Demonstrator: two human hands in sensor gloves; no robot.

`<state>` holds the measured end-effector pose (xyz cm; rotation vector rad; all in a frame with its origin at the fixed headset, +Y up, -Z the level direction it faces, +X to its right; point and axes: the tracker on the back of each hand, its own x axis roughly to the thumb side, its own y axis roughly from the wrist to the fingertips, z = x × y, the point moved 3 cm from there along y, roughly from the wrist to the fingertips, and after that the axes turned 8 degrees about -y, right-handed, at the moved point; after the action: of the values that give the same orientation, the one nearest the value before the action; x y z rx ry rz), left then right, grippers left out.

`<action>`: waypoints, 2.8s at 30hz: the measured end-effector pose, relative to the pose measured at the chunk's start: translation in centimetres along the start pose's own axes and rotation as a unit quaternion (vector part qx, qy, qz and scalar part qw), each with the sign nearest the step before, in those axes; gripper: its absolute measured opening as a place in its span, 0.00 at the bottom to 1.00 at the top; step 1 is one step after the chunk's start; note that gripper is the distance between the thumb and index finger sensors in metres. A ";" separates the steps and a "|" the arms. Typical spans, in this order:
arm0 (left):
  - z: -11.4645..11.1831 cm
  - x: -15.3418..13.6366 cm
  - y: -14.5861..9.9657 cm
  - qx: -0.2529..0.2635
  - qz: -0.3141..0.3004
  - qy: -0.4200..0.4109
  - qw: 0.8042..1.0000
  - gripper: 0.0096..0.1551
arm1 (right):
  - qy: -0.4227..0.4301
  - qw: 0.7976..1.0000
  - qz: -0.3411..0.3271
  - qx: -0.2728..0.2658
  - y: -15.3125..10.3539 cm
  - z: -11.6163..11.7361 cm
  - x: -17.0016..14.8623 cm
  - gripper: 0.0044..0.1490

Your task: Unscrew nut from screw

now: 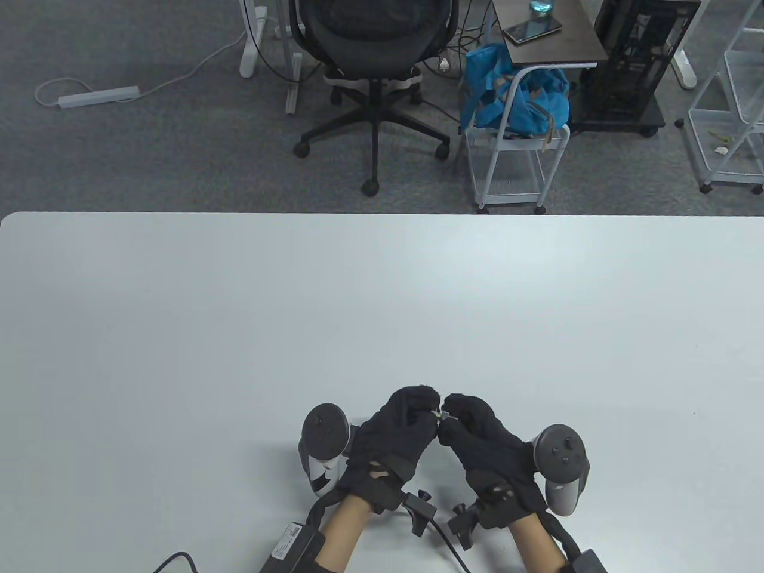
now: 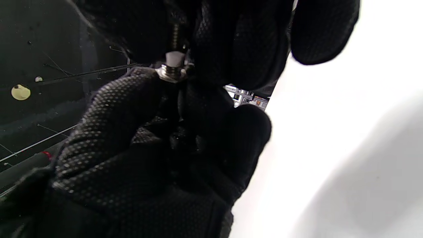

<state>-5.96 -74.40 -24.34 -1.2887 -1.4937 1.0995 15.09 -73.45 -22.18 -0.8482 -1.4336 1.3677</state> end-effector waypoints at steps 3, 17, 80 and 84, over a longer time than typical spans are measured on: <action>0.0 0.0 0.0 -0.001 0.000 0.003 1.000 0.26 | -0.007 1.000 -0.008 -0.009 0.0 -0.3 0.3 0.33; -0.4 0.2 0.0 -0.007 -0.006 0.016 1.000 0.26 | 0.070 0.995 0.065 0.028 0.0 0.5 -1.8 0.38; 0.0 0.2 0.0 0.004 -0.006 0.022 1.000 0.26 | 0.037 0.999 0.009 0.015 -0.1 0.0 0.2 0.32; 0.0 0.1 0.0 0.004 -0.006 0.022 1.000 0.25 | 0.037 0.999 0.019 0.007 -0.3 0.0 -0.3 0.39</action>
<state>-5.99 -74.27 -24.33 -1.2891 -1.4617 1.0628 15.17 -73.74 -21.97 -0.9111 -1.3564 1.3595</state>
